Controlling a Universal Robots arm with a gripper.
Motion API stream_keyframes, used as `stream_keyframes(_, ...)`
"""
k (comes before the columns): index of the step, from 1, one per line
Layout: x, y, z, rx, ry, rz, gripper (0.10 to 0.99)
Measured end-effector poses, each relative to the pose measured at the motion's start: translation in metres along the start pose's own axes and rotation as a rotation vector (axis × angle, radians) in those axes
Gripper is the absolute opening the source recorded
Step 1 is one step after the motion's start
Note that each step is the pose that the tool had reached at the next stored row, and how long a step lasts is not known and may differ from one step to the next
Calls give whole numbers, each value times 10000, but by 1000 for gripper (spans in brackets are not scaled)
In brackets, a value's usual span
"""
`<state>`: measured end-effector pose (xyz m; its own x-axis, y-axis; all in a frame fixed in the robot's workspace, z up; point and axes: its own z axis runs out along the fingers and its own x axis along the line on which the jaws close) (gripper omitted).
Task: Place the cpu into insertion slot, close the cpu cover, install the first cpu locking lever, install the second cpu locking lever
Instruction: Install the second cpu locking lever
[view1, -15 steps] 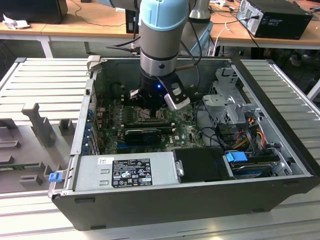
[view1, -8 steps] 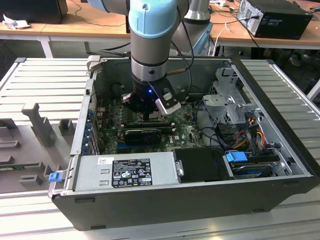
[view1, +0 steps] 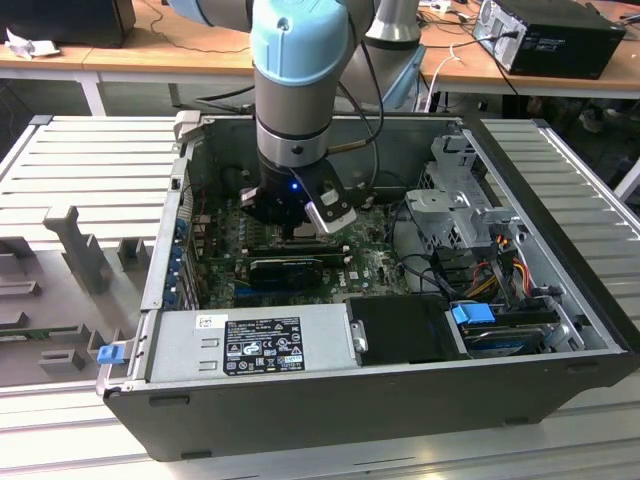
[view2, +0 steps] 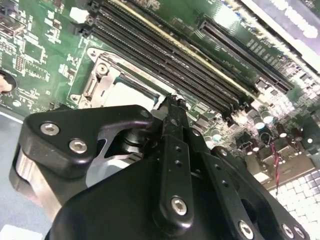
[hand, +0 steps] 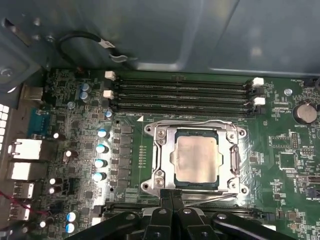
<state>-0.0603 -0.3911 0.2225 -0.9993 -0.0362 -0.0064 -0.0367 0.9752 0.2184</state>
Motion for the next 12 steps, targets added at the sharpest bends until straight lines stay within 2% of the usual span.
stream_keyframes(1,7,-28,-4,-87,1,-23,106)
stream_keyframes(3,12,-64,-10,-184,0,-33,106)
stream_keyframes(5,33,-87,-14,-382,-5,-43,106)
stream_keyframes(7,42,-109,-15,-477,-1,-72,106)
stream_keyframes(8,47,-137,-9,-558,19,-164,106)
stream_keyframes(10,49,-156,23,-584,67,-362,106)
stream_keyframes(12,51,-165,62,-619,70,-383,106)
